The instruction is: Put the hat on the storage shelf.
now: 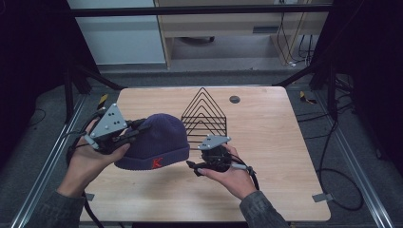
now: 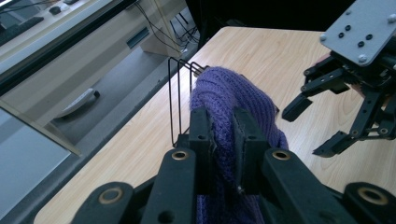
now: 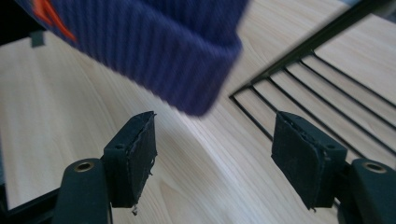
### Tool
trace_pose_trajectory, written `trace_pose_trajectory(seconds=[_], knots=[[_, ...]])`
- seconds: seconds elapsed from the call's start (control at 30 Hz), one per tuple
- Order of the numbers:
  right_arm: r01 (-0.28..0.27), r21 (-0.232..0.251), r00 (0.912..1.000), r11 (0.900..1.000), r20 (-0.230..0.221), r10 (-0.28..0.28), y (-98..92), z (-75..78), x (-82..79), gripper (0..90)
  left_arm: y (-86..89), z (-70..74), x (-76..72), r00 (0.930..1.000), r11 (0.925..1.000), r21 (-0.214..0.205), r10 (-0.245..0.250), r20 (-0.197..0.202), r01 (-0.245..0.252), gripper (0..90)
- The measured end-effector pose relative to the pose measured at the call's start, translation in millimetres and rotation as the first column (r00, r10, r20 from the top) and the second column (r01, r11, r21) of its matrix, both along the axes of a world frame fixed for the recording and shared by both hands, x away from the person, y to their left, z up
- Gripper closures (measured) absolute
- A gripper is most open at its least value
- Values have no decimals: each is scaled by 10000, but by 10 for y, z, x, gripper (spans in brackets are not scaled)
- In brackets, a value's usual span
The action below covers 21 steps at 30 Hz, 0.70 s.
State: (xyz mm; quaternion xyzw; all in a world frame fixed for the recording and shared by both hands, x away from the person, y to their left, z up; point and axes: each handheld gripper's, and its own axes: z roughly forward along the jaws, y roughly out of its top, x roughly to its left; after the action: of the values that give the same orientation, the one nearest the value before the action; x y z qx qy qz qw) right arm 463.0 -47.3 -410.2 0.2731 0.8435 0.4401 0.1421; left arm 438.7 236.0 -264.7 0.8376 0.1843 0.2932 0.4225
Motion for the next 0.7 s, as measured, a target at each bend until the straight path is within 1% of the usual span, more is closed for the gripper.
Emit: trace_pose_trajectory(seconds=[0.07,0.1,0.13,0.23,0.3,0.37,0.43,0.5,0.53,0.57,0.6,0.63,0.7], knots=[[-165,-109,9998,9998,60,165,54,60,25,306,-29,7,3,9999,9999,-89,-99,27,99,799],[-165,-109,9998,9998,60,165,54,60,25,306,-29,7,3,9999,9999,-89,-99,27,99,799],[-298,-202,9995,9994,82,300,93,101,66,303,-38,12,5,9998,9998,-56,-169,42,169,798],[-429,-225,9991,9988,-41,428,119,118,118,312,-61,17,6,9996,9996,-121,-269,73,269,799],[-529,-304,9986,9981,-90,526,134,117,138,329,-74,18,5,9995,9993,-243,-299,62,300,799],[-630,-311,9979,9975,-144,625,138,116,151,391,-85,22,1,9994,9990,-297,-345,57,346,799],[-718,-286,9973,9970,-171,713,135,123,148,502,-87,23,0,9993,9989,-281,-362,49,364,799],[-764,-178,9970,9969,-106,762,130,134,134,596,-99,8,20,9997,9988,-429,-248,-50,245,799],[-789,-146,9968,9968,-120,788,123,141,126,647,-96,6,29,9998,9990,-401,-205,-87,201,799],[-789,-159,9968,9968,-129,787,116,149,119,665,-92,5,36,9998,9990,-418,-150,-153,144,799],[-789,-159,9968,9968,-129,787,116,149,119,665,-92,5,36,9998,9990,-418,-150,-153,144,799],[-808,-168,9965,9966,-218,804,91,164,106,693,-90,-5,46,9998,9987,-507,-40,-206,29,799],[-805,-177,9965,9966,-257,800,70,169,96,706,-84,-23,71,9995,9986,-525,72,-297,-88,799]])
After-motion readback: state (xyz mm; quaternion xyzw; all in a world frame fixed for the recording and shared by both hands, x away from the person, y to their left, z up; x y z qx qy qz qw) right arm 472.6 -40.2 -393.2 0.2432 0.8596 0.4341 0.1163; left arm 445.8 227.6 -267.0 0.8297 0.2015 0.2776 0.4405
